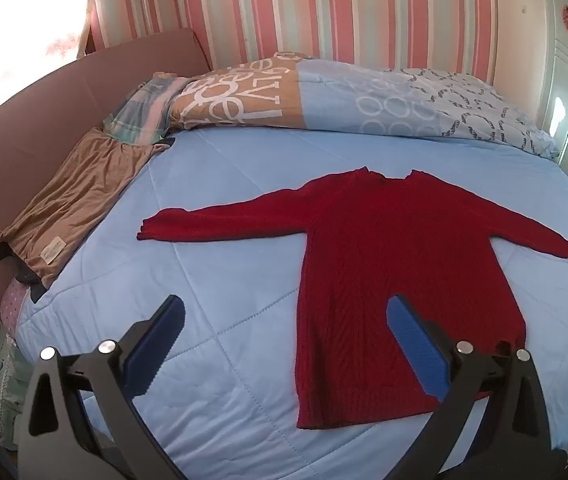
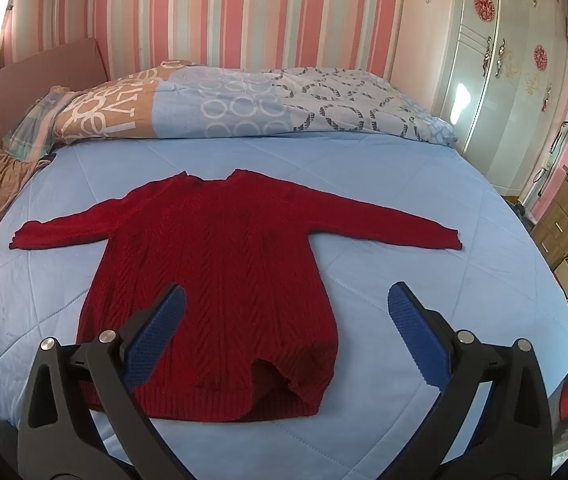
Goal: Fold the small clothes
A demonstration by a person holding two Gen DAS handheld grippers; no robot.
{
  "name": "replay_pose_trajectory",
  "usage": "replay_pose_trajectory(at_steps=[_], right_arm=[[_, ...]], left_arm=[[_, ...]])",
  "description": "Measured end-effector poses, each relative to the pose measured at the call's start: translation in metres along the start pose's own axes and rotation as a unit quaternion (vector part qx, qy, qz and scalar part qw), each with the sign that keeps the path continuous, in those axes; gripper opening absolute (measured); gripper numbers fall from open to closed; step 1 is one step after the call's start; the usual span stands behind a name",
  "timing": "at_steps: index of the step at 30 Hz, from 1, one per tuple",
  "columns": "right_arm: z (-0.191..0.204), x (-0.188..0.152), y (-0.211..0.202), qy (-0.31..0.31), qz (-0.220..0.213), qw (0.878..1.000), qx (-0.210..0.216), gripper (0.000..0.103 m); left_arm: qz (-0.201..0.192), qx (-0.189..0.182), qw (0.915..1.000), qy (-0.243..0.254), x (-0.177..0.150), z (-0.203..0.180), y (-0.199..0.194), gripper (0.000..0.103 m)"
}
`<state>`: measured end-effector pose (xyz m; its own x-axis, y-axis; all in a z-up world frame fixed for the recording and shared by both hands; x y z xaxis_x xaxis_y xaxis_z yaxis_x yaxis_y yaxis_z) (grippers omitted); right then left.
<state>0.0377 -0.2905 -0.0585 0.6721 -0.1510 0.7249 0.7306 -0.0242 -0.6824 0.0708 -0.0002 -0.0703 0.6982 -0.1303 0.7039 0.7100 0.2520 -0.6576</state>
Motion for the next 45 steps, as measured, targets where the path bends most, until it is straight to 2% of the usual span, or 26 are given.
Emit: replay_pose_trajectory(at_steps=[22, 27, 36, 45], right_arm=[[-0.001, -0.003, 0.003, -0.002, -0.001, 1.000, -0.003, 0.100], [-0.001, -0.003, 0.004, -0.002, -0.001, 1.000, -0.003, 0.100], [0.001, -0.002, 0.005, -0.003, -0.002, 1.000, -0.003, 0.100], [0.005, -0.002, 0.003, -0.006, -0.003, 1.000, -0.001, 0.100]], left_arm=[[0.000, 0.002, 1.0000, 0.001, 0.000, -0.003, 0.001, 0.101], [-0.002, -0.005, 1.0000, 0.004, -0.002, -0.013, -0.001, 0.101], [-0.004, -0.006, 1.0000, 0.003, -0.005, -0.001, 0.002, 0.101], [0.002, -0.022, 0.9997, 0.006, 0.000, -0.001, 0.000, 0.101]])
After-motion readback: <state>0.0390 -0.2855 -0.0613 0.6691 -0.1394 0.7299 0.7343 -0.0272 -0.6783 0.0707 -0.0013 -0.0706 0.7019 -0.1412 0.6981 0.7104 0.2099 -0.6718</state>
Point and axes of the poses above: each gripper's, at about its wrist camera, not at the fingertips, and y roughly the way its jaws point, z to its left, x to its top, the point moved 10 cm from there along y, roughly the way its jaws point, and after that the axes turned 15 degrees about x, right-handed, at the moved point
